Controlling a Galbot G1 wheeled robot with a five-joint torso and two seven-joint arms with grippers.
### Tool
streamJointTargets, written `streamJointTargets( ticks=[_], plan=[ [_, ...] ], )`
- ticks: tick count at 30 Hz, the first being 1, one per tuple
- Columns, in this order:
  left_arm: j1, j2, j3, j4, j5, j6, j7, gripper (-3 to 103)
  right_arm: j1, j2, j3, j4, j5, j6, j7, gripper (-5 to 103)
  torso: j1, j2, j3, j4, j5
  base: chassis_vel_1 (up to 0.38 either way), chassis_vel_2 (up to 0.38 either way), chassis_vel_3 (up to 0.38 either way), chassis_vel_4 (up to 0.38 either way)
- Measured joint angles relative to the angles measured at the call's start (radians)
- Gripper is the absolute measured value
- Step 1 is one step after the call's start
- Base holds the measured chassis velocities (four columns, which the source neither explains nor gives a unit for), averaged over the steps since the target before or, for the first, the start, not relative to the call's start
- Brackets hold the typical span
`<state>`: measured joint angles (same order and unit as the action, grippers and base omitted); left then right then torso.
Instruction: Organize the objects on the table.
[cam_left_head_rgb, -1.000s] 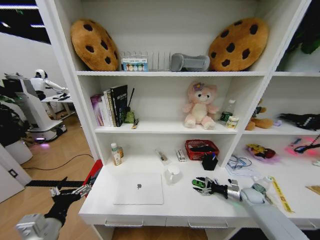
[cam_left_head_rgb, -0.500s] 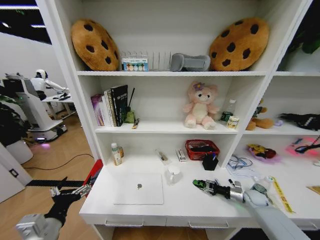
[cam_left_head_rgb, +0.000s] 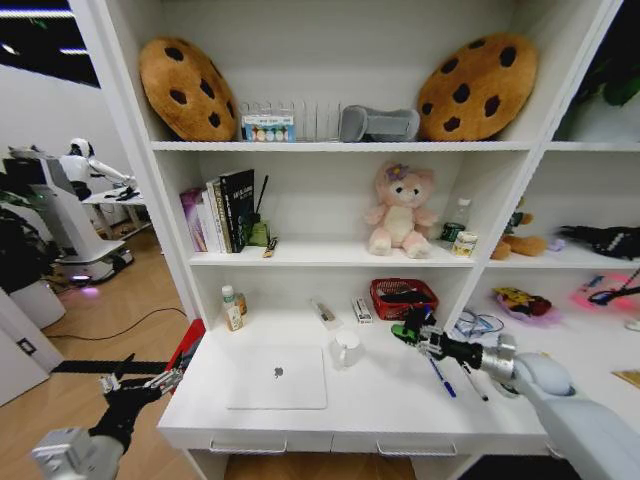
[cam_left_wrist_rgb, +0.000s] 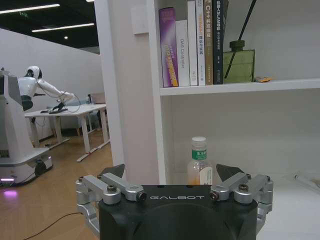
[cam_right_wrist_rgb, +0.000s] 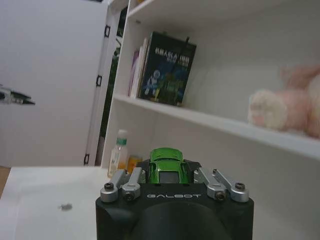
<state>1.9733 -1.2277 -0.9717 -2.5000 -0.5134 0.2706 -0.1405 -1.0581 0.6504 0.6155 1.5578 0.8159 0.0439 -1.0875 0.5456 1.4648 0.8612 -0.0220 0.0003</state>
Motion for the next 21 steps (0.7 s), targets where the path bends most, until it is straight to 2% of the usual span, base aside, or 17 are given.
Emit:
streamJointTargets(
  ticks=[2,3,4,5,6,8,10,11,13,14,16,18,19,20,21],
  plan=[
    [0.0,0.0,0.0,0.0,0.0,0.0,0.0,100,0.092,-0.045,-0.037,0.043,0.101,-0.057,0.049,36,0.0,0.0,0.0,0.0001,-0.0007,0.0,0.0,0.0,0.0],
    [0.0,0.0,0.0,0.0,0.0,0.0,0.0,100,0.092,-0.045,-0.037,0.043,0.101,-0.057,0.049,36,0.0,0.0,0.0,0.0001,-0.0007,0.0,0.0,0.0,0.0],
    [0.0,0.0,0.0,0.0,0.0,0.0,0.0,100,0.142,-0.06,-0.065,0.053,0.136,-0.083,0.08,36,0.0,0.0,0.0,-0.0003,-0.0004,0.0,0.0,0.0,0.0],
    [0.0,0.0,0.0,0.0,0.0,0.0,0.0,100,0.248,-0.072,-0.125,0.061,0.19,-0.123,0.149,36,0.0,0.0,0.0,-0.0007,-0.0002,0.0,0.0,0.0,0.0],
    [0.0,0.0,0.0,0.0,0.0,0.0,0.0,100,0.248,-0.072,-0.125,0.061,0.19,-0.123,0.149,36,0.0,0.0,0.0,-0.0007,-0.0002,0.0,0.0,0.0,0.0],
    [0.0,0.0,0.0,0.0,0.0,0.0,0.0,100,0.428,-0.068,-0.25,0.04,0.236,-0.194,0.212,36,0.0,0.0,0.0,0.0006,-0.0012,0.0,0.0,0.0,0.0],
    [0.0,0.0,0.0,0.0,0.0,0.0,0.0,100,0.533,-0.058,-0.344,0.0,0.236,-0.224,0.225,36,0.0,0.0,0.0,0.0002,-0.0002,0.0,0.0,0.0,0.0],
    [0.0,0.0,0.0,0.0,0.0,0.0,0.0,100,0.533,-0.058,-0.344,0.0,0.236,-0.224,0.225,36,0.0,0.0,0.0,0.0002,-0.0002,0.0,0.0,0.0,0.0],
    [0.0,0.0,0.0,0.0,0.0,0.0,0.001,100,0.763,-0.01,-0.536,-0.105,0.209,-0.267,0.232,36,0.0,0.0,0.0,-0.0005,-0.0003,0.0,0.0,0.0,0.0],
    [0.0,0.0,0.0,0.0,0.0,0.0,0.001,100,0.763,-0.01,-0.536,-0.105,0.209,-0.267,0.232,36,0.0,0.0,0.0,-0.0005,-0.0003,0.0,0.0,0.0,0.0],
    [0.0,0.0,0.0,0.0,0.0,0.0,0.0,100,0.926,0.078,-0.687,-0.2,0.184,-0.305,0.253,36,0.0,0.0,0.0,0.0001,-0.001,0.0,0.0,0.0,0.0],
    [0.0,0.0,0.0,0.0,0.0,0.0,0.0,100,0.948,0.099,-0.71,-0.224,0.177,-0.31,0.256,36,0.0,0.0,0.0,0.0001,-0.0007,0.0,0.0,0.0,0.0],
    [0.0,0.0,0.0,0.0,0.0,0.0,0.0,100,1.003,0.163,-0.769,-0.297,0.155,-0.324,0.26,36,0.0,0.0,0.0,0.0003,-0.0003,0.0,0.0,0.0,0.0],
    [0.0,0.0,0.0,0.0,0.0,0.0,-0.001,100,1.028,0.194,-0.796,-0.338,0.142,-0.33,0.261,36,0.0,0.0,0.0,0.0005,-0.0007,0.0,0.0,0.0,0.0],
    [0.0,0.0,0.0,0.0,0.0,0.0,-0.001,100,1.028,0.194,-0.796,-0.338,0.142,-0.33,0.261,36,0.0,0.0,0.0,0.0005,-0.0007,0.0,0.0,0.0,0.0]
  ],
)
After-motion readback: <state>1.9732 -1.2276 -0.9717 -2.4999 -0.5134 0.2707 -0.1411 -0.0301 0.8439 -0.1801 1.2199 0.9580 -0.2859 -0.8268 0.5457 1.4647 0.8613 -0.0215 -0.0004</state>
